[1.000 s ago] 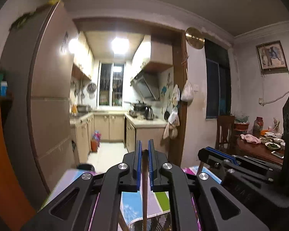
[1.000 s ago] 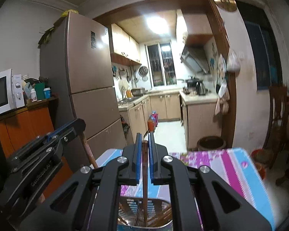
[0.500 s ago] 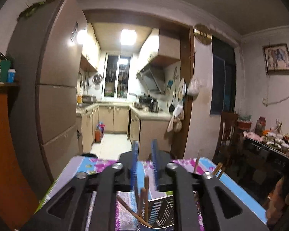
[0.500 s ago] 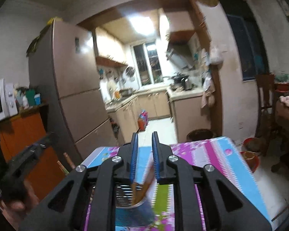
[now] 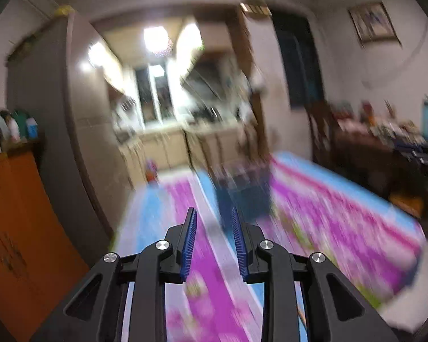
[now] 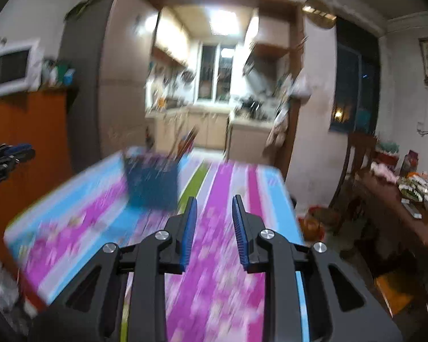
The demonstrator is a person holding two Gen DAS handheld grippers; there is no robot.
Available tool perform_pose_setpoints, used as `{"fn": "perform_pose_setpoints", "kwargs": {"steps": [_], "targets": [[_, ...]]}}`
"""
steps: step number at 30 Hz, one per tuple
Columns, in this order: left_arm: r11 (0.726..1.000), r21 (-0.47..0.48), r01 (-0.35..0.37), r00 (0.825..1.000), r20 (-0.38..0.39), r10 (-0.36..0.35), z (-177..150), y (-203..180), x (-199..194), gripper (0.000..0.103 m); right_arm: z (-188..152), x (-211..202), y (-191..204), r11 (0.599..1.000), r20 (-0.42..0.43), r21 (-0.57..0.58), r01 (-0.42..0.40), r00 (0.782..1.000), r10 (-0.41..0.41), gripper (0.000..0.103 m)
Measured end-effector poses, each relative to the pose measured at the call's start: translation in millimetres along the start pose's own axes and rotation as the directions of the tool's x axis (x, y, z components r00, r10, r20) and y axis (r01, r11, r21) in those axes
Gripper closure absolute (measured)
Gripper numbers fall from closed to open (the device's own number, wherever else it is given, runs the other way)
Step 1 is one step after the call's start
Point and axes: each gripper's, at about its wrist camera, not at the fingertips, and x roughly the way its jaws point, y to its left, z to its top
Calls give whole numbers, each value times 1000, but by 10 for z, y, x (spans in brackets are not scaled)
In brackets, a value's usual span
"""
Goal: Organize utensils
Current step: 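Move both open tools back over the last two chopsticks, then close the left tool on a chopstick while the right tool grasps the other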
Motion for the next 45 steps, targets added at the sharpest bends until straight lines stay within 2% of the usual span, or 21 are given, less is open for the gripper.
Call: {"fn": "perform_pose_setpoints", "kwargs": {"steps": [4,6,9,11,13,15,18,20,22,29,35,41,45], "targets": [[996,65,54,989,-140,-44,-842,-523,-180,88,-635,-166,526,998,-91,-11,-64,994,62,79],[993,41,107,977,-190,-98,-1168,-719,-218,88,-926,-205,808,995,-116,-12,-101,988,99,79],[992,32,119,973,-202,-110,-1420,-931,-218,88,-1236,-183,1174,987,-154,-17,-163,975,158,79],[994,50,94,982,-168,-85,-1562,-1042,-223,88,-1347,-190,1393,980,-153,-41,-193,971,185,79],[996,53,66,989,-136,-58,-1584,-1040,-194,88,-1435,-184,1541,972,-153,-46,-231,963,221,79],[997,27,75,989,-131,-71,-1632,-1068,-164,88,-1486,-148,1621,968,-152,-36,-246,959,238,79],[996,10,88,988,-129,-86,-1654,-1126,-131,88,-1541,-60,1665,972,-159,-30,-234,961,226,80],[997,25,77,992,-100,-74,-1670,-1159,-121,88,-1579,3,1669,975,-174,-13,-220,961,215,86],[997,29,76,993,-93,-73,-1665,-1172,-104,88,-1607,48,1672,976,-176,2,-216,961,212,87],[998,36,56,996,-77,-53,-1670,-1175,-99,88,-1664,26,1683,981,-164,-11,-196,968,191,87],[996,39,80,995,-65,-77,-1658,-1187,-82,88,-1666,27,1691,981,-165,-20,-192,968,186,87],[995,53,84,993,-90,-79,-1665,-1207,48,87,-1671,29,1696,981,-165,-25,-193,969,187,87],[996,21,91,993,-81,-89,-1667,-1153,23,87,-1674,25,1700,982,-162,-30,-188,970,181,87]]}}
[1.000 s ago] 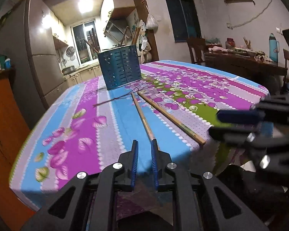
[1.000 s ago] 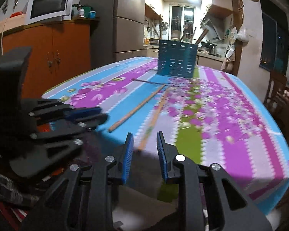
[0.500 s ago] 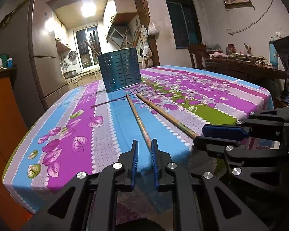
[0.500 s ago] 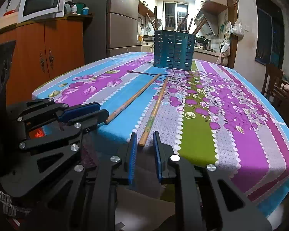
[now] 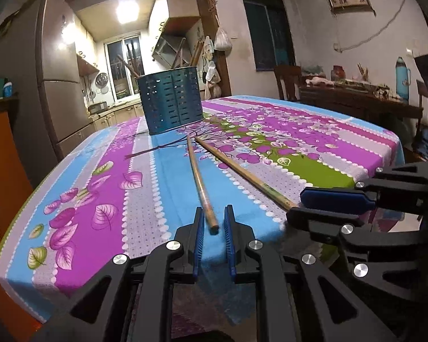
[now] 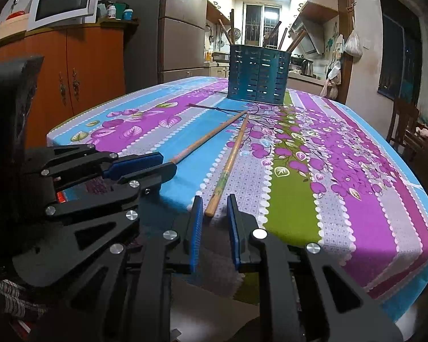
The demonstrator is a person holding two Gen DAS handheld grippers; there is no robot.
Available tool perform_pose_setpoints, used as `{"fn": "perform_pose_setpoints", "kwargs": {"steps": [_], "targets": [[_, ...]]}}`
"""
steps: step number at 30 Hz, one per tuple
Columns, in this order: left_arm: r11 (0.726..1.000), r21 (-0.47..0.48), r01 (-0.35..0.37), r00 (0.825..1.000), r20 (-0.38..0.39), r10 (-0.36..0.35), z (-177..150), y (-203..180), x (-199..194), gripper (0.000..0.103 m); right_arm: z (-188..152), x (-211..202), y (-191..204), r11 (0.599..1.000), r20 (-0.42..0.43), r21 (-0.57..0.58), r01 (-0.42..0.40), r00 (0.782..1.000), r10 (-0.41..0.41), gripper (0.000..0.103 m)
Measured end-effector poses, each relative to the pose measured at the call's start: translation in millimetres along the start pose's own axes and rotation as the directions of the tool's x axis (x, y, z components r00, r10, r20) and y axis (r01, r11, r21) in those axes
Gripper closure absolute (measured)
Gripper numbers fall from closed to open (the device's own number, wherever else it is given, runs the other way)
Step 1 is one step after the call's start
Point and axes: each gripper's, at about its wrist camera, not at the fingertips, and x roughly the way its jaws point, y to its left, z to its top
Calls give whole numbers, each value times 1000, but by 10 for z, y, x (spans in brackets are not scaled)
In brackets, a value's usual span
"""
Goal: Organize utensils
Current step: 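Close the left tool on a chopstick while the right tool grasps the other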
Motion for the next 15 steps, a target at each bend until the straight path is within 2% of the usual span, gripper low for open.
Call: {"fn": "perform_pose_setpoints", "kwargs": {"steps": [2,3,5,9,15], "targets": [[1000,-7,-8,1000,10,8,-16,9,-25,88,-5,-2,6,1000,4,-2,7,1000,-7,87],[1000,-12,-10,1000,11,10,-19,17,-29,93,-11,-5,2,1000,8,3,6,1000,-6,87],[1000,-19,-21,1000,12,21,-27,39,-34,94,-18,-12,-3,1000,15,10,6,1000,-6,96],[999,-24,-24,999,20,25,-37,54,-37,95,-22,-20,-15,1000,23,26,9,1000,-9,96],[997,-43,-65,997,43,67,-34,103,-87,95,-16,-93,-74,998,55,52,33,998,-36,97]]}}
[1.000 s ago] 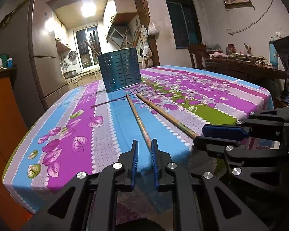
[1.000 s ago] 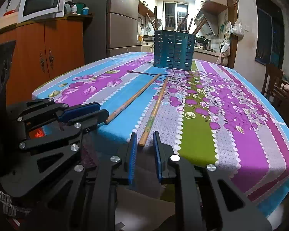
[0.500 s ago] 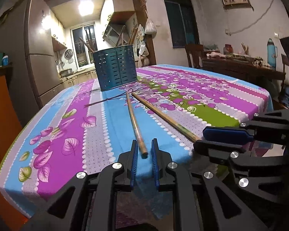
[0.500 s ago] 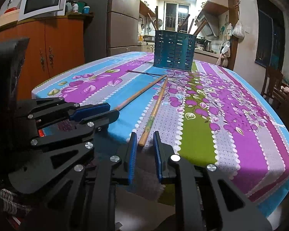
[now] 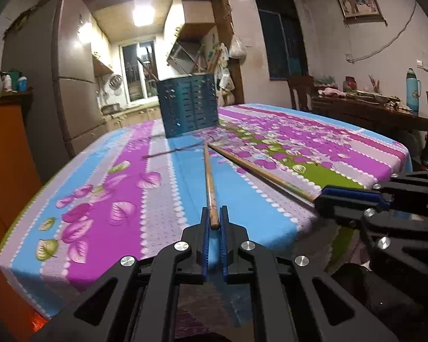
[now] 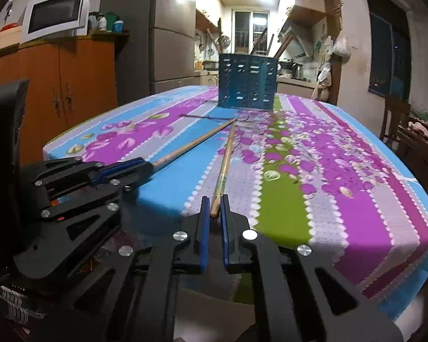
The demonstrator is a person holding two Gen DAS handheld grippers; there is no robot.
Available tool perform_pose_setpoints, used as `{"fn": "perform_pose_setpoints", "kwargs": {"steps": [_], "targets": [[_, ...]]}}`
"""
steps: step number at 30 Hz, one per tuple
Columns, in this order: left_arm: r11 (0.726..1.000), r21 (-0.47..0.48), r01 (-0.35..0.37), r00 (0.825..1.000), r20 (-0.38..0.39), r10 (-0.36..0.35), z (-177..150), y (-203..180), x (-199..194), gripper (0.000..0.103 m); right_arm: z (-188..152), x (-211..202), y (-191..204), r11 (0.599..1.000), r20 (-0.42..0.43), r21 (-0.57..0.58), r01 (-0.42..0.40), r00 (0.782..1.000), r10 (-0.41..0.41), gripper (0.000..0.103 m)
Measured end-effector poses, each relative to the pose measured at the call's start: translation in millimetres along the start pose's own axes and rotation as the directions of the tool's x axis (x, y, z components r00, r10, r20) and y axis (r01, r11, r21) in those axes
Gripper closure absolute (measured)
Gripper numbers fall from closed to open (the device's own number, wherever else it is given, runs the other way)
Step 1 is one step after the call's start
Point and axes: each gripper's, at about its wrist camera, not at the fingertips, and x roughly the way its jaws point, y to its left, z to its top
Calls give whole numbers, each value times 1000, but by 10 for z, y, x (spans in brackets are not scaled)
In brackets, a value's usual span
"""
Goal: Organize utensils
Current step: 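Close the left tool on a chopstick while the right tool grasps the other, then lift the left tool's chopstick over the blue holder while the right tool carries its own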
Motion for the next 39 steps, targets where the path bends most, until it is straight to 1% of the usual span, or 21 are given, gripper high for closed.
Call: {"fn": "perform_pose_setpoints", "kwargs": {"steps": [2,6,9,13,14,16,17,18,21,24,25,27,30,32,36,39], "targets": [[1000,-1,-26,1000,6,26,4,24,-25,95,5,-44,-37,1000,14,6,24,1000,-24,98],[999,-30,-44,998,-40,43,-47,112,40,95,-24,-25,-136,998,-2,35,59,998,-58,98],[999,-25,-48,998,-36,47,-54,95,45,95,-45,37,-158,998,-20,45,49,999,-48,98],[999,-22,-46,999,-15,45,-59,75,21,95,-41,40,-136,999,-16,34,37,999,-37,96],[999,-19,-50,999,-12,50,-54,74,25,94,-41,41,-150,999,-16,37,37,999,-37,94],[998,-20,-57,998,-18,57,-51,84,56,88,-38,52,-175,998,-16,49,35,999,-34,91],[998,-23,-55,998,-21,55,-50,90,71,88,-40,56,-183,998,-15,53,36,999,-36,89],[999,-18,-50,998,-26,49,-57,87,96,88,-43,57,-188,998,-14,57,36,999,-35,89],[997,33,-73,997,1,73,-97,25,85,88,-55,62,-195,997,-9,65,29,1000,-29,89],[997,34,-72,997,14,72,-117,27,80,89,-70,56,-199,997,1,69,22,1000,-22,91],[998,26,-61,998,16,61,-121,36,80,92,-70,53,-198,997,3,71,15,1000,-15,97],[998,24,-50,999,19,49,-125,32,85,95,-69,46,-173,998,5,62,16,1000,-17,98],[998,33,-53,998,18,52,-118,20,80,95,-60,46,-182,998,7,66,13,1000,-13,98],[998,30,-51,999,3,51,-76,36,76,96,-45,35,-181,998,9,61,17,1000,-17,98],[999,9,-52,998,23,52,143,120,-49,96,72,-72,-161,999,63,10,41,997,-42,98],[999,3,-47,998,37,47,322,179,-152,96,248,-204,-165,997,127,-44,69,990,-63,98]]}}
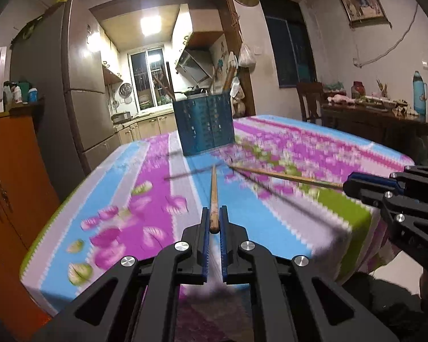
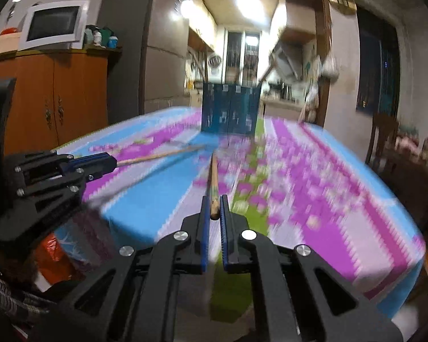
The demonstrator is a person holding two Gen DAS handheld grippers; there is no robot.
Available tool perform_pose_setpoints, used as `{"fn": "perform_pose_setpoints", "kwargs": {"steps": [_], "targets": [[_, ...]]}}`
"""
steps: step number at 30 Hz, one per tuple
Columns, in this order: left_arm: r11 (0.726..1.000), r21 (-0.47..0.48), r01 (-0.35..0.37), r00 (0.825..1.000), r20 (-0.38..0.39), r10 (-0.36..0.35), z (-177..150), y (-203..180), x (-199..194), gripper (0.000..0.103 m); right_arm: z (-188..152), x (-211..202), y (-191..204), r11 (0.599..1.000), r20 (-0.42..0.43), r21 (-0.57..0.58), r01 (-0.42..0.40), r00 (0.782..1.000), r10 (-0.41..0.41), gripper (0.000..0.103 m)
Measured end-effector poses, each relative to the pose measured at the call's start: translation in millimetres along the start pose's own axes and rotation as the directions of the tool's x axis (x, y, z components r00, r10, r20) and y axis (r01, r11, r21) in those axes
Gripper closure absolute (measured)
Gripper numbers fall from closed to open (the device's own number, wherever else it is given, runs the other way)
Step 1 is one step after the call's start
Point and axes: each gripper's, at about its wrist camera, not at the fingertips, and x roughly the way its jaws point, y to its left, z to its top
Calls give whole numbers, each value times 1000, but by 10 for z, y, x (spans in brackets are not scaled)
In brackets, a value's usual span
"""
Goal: Organize utensils
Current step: 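Lift the left tool's chopstick over the blue holder while the right tool carries its own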
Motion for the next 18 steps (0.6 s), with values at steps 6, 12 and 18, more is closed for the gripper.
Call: {"fn": "perform_pose_setpoints", "kwargs": {"steps": [6,12,18], "targets": [[998,-43,34,998,63,-32,563,214,-165,96,568,-137,-224,999,106,-49,-17,994,22,98],[995,-80,56,995,87,-49,1106,392,-109,96,1070,-13,-463,995,127,-65,-79,988,87,98],[990,-107,86,995,60,-80,1500,531,96,96,1478,236,-670,988,100,-8,-154,983,154,98]]}}
